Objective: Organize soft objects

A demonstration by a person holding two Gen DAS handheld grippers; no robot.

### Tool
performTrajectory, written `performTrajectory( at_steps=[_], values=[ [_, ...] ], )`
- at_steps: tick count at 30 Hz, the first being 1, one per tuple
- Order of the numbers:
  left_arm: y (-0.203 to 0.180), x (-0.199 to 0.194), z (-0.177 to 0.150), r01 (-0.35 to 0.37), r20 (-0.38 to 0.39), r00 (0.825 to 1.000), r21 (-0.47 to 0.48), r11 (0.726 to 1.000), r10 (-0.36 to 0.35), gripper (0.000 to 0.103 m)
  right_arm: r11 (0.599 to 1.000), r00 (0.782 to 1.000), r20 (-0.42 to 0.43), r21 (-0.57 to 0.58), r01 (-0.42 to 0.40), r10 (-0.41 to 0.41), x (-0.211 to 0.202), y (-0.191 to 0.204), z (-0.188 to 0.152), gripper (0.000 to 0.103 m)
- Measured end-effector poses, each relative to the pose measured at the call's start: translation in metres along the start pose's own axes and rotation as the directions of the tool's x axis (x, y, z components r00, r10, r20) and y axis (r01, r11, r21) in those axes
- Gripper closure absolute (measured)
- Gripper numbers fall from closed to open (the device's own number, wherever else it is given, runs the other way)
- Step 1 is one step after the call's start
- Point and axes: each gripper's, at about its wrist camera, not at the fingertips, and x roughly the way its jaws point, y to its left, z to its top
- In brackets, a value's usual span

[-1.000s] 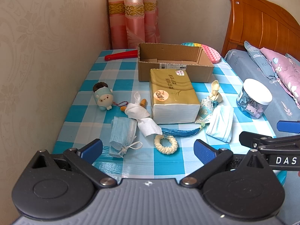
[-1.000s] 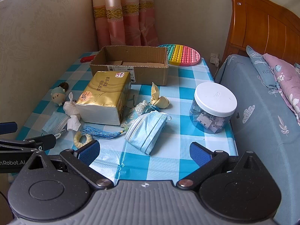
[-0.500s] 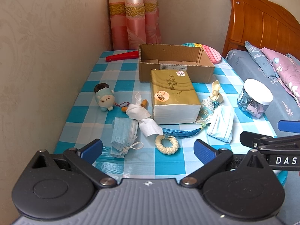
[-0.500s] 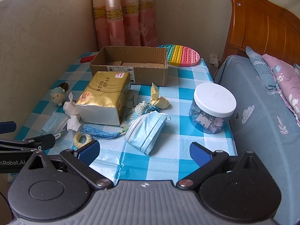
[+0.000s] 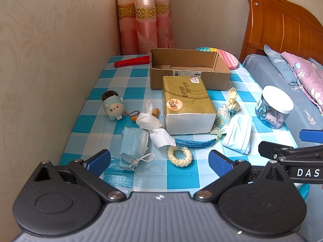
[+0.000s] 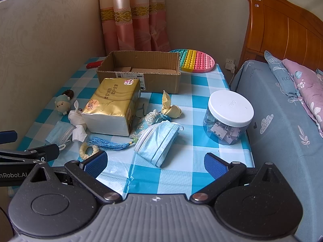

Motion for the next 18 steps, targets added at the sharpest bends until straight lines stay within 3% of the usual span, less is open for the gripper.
performTrajectory(
  at_steps=[18],
  values=[
    [-0.0022,-0.0013,0.0036,-0.001,0.009,1.0,0.003,1.0,0.001,0.001,1.0,1.0,0.012,-0.012,0.014,-0.014,-0.0041,0.0011,0.0028,0.0]
  ],
)
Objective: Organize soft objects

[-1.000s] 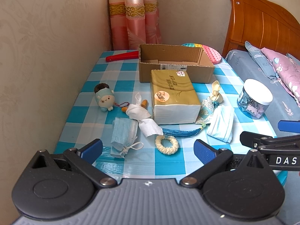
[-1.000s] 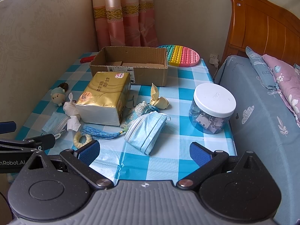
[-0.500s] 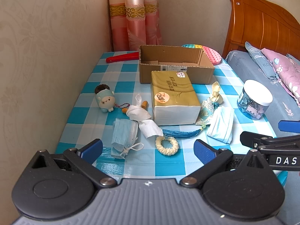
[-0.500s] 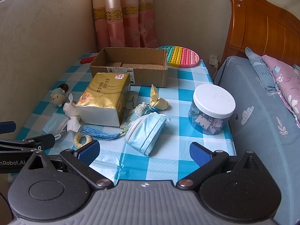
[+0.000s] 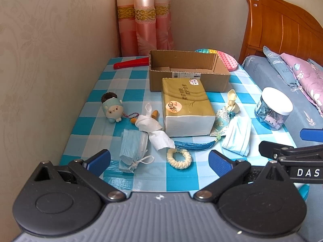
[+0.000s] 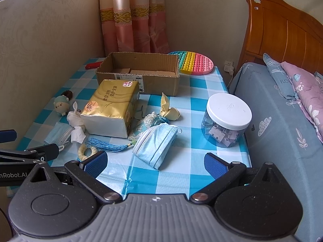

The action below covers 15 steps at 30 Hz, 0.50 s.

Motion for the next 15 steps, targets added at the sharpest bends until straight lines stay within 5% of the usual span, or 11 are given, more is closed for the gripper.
performTrajectory(
  at_steps=[15],
  values=[
    [-0.0002,0.0056,-0.0043,0.013,0.006,1.0,0.009,1.0,-0.013,0.001,0.999,1.0,0.017,-0.033,-0.009,0.009,0.0063,0.002,0.0006,0.0]
  ],
)
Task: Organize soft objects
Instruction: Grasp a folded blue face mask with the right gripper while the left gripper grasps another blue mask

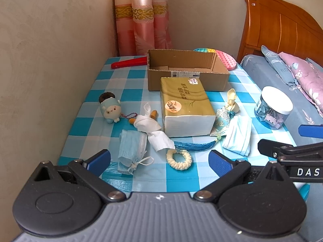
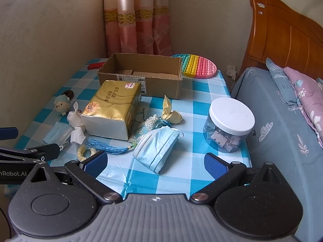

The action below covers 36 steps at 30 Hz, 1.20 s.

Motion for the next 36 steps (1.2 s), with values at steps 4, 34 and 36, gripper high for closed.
performTrajectory(
  at_steps=[4,34,36],
  values=[
    [-0.001,0.004,-0.001,-0.014,0.012,1.0,0.018,1.0,0.014,0.001,0.999,0.999,0.008,-0.016,-0.034,0.034,0.003,0.001,0.001,0.0],
    [0.028,0.06,-0.019,0.022,0.013,1.0,0.034,0.999,-0.022,0.001,0.995,0.999,-0.027,-0.092,-0.022,0.02,0.087,-0.013,0.003,0.0],
    [0.028,0.062,-0.019,0.023,0.009,1.0,0.032,0.999,-0.023,0.001,0.995,0.999,-0.034,-0.099,-0.014,0.011,0.099,-0.01,0.007,0.0]
  ],
)
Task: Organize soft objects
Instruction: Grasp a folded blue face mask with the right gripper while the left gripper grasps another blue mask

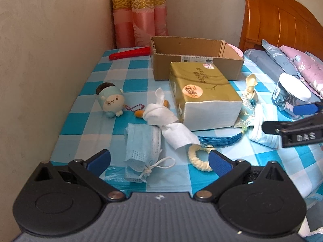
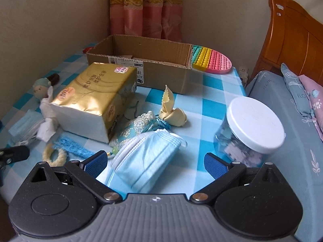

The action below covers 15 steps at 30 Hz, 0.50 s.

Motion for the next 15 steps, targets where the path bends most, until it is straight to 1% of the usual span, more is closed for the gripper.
performTrajectory(
  at_steps=[7,12,15],
  values=[
    [0.003,0.007,0.001,0.006,-0.012,1.0,-0.002,1.0,-0.006,0.001,1.0,0.999,-0.054,-0.004,0.001,-0.001,0.03,0.003,0.001,0.0],
    [0.011,0.011,0.001,0.051,-0.005,0.999,-0.036,0.998,-0.051,0.001,1.0,0.997,-0.071,0.005,0.018,-0.017,0.03,-0.008,-0.01,0.0],
    [0.012,0.013,0.003,0.019,-0.01,1.0,-0.024,1.0,-0.019,0.001,0.999,0.996,-0.085,0.007,0.038,-0.037,0.03,-0.015,-0.017,0.0]
  ],
)
